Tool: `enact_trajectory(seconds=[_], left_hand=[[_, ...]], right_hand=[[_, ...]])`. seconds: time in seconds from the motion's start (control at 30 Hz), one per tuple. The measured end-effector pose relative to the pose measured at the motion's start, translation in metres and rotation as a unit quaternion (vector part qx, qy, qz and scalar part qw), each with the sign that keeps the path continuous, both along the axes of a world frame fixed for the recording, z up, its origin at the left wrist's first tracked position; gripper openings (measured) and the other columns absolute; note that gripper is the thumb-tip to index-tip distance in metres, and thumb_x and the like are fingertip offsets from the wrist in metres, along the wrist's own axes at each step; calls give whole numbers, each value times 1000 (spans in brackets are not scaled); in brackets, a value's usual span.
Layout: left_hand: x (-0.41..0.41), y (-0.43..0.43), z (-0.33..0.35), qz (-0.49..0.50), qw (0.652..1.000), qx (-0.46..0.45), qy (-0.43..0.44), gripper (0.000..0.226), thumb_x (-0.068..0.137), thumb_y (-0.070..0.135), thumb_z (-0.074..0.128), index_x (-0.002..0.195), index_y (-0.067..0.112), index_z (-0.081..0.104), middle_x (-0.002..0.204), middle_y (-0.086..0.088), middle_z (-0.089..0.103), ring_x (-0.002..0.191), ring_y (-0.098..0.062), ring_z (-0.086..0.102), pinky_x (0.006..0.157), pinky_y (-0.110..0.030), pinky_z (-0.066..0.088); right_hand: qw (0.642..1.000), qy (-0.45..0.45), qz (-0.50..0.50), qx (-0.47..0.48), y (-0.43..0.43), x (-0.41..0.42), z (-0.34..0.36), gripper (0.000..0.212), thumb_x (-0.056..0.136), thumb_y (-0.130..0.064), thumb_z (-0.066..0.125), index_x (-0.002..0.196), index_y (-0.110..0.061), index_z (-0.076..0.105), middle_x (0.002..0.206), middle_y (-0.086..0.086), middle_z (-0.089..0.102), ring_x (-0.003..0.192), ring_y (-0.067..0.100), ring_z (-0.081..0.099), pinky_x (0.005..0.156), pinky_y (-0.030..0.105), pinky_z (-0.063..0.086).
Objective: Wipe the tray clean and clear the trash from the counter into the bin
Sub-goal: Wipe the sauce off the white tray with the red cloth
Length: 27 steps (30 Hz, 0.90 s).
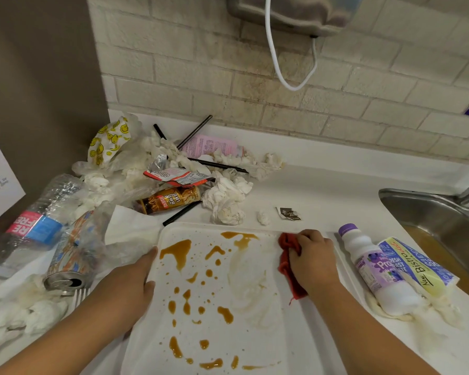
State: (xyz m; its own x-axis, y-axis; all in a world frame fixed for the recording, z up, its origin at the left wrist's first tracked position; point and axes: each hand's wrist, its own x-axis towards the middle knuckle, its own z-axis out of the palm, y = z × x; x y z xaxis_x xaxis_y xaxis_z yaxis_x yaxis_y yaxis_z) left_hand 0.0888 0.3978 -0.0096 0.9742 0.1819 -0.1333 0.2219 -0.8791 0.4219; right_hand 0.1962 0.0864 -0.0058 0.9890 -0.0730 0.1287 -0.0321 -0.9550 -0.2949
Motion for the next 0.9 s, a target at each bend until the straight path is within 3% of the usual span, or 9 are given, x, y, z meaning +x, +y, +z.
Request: enact_trajectory(seconds=[0.07,0.2,0.27,0.37,0.43,0.53,0.63,0.8,0.9], left_hand=[[1,0,0,-2,1000,-1,3,67,97,28,41,150,29,-1,116,-2,61,94,-12,54,77,-19,40],[1,0,2,0,1000,3,4,67,97,29,41,150,29,-2,113,0,61,86,-9,49,73,-18,38],[0,-1,3,0,1000,6,6,67,97,29,40,150,30,-2,114,0,60,83,-8,45,71,-17,36],[0,-2,2,2,1000,9,9,67,98,30,39,149,31,-3,118,-1,59,90,-9,51,73,-17,37],[0,-1,2,-1,1000,6,11,67,98,30,39,149,31,-4,119,0,59,95,-10,53,76,-18,39],[0,-1,2,0,1000,-2,11,68,98,30,40,149,30,-4,120,-1,59,102,-12,55,82,-19,41],[0,-1,3,0,1000,-5,2,68,97,29,40,149,29,-3,118,-1,59,97,-11,54,84,-19,41],[-1,0,1,-2,1000,-5,-5,68,97,30,40,149,29,-4,123,1,58,108,-12,55,88,-20,41],[-1,1,-1,-4,1000,-2,-7,68,97,30,40,150,29,-3,122,0,58,107,-13,55,89,-20,41]], right_hand=[[999,-10,32,11,17,-2,0,30,89,-21,53,116,-21,65,127,-4,49,111,26,40,92,38,43],[981,-8,192,30,44,-6,-4,31,89,-20,56,118,-22,65,126,-5,51,112,24,41,95,37,43],[985,-5,167,34,39,-4,-4,31,88,-19,54,117,-20,65,126,-5,51,113,23,42,95,36,43],[999,-15,41,14,29,-4,-4,32,88,-21,50,118,-19,63,127,-4,48,111,24,41,89,37,45],[1000,-17,23,-12,40,-6,-3,31,90,-23,48,117,-20,62,128,-3,45,110,25,39,87,37,44],[993,-19,117,8,69,-9,-2,32,93,-25,47,121,-20,61,129,-4,45,113,24,38,92,38,43],[972,5,235,22,76,-8,-2,35,92,-22,50,126,-23,59,131,-6,45,117,22,37,98,37,41],[987,-18,154,35,63,-4,-3,33,92,-19,50,122,-22,62,128,-6,48,114,20,38,96,30,42],[979,-6,201,7,79,-5,-1,35,94,-24,48,128,-24,57,132,-6,44,118,21,35,97,34,41]])
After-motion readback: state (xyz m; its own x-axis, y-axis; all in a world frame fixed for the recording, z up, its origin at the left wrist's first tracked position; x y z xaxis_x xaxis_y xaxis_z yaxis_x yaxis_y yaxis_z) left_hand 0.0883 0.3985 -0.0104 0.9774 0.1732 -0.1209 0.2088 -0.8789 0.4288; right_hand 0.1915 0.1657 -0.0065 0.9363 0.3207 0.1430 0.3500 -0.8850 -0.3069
